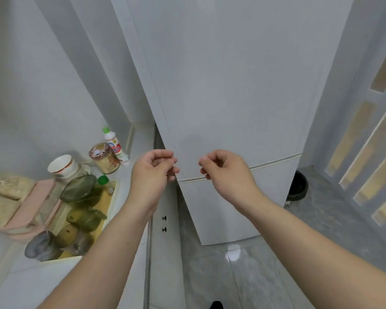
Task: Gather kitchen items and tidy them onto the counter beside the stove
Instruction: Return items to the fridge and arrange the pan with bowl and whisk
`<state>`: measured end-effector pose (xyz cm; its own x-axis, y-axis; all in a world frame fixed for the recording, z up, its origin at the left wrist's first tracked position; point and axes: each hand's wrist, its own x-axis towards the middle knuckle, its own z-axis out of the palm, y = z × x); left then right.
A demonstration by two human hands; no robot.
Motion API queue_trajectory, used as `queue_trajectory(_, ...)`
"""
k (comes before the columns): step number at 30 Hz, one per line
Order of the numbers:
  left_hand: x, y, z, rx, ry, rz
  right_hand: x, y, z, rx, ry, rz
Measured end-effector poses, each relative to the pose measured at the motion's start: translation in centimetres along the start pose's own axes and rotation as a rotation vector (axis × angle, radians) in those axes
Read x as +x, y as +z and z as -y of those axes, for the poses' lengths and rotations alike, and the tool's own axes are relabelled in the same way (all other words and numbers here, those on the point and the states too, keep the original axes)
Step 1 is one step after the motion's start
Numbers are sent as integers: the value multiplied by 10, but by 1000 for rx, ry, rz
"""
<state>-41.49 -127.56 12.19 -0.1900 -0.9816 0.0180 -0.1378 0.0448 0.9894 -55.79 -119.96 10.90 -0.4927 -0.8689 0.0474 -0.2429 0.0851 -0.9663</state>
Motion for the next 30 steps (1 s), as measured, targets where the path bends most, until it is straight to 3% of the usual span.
queue_trajectory(4, 72, -7, 0, 286, 52, 242, 51, 16, 14, -184, -61, 39)
queue_trajectory(8, 136, -23, -1, 405, 177, 241, 92, 17, 24, -289, -85, 43)
queue_trajectory(13, 189, -17, 3, 351, 297, 78, 119, 31, 27, -414, -113, 109)
queue_trajectory(20, 224, 0, 14, 214, 276, -122, 126, 40, 26, -424, -136, 76)
queue_trajectory(23, 233, 1, 17, 152, 238, -183, 129, 38, 27, -337, -76, 35)
queue_trajectory(27, 243, 11, 24, -74, 91, -109, 130, 41, 34, -182, 16, -11)
queue_trajectory(30, 245, 16, 25, -56, 105, -136, 127, 39, 38, -26, 71, -84)
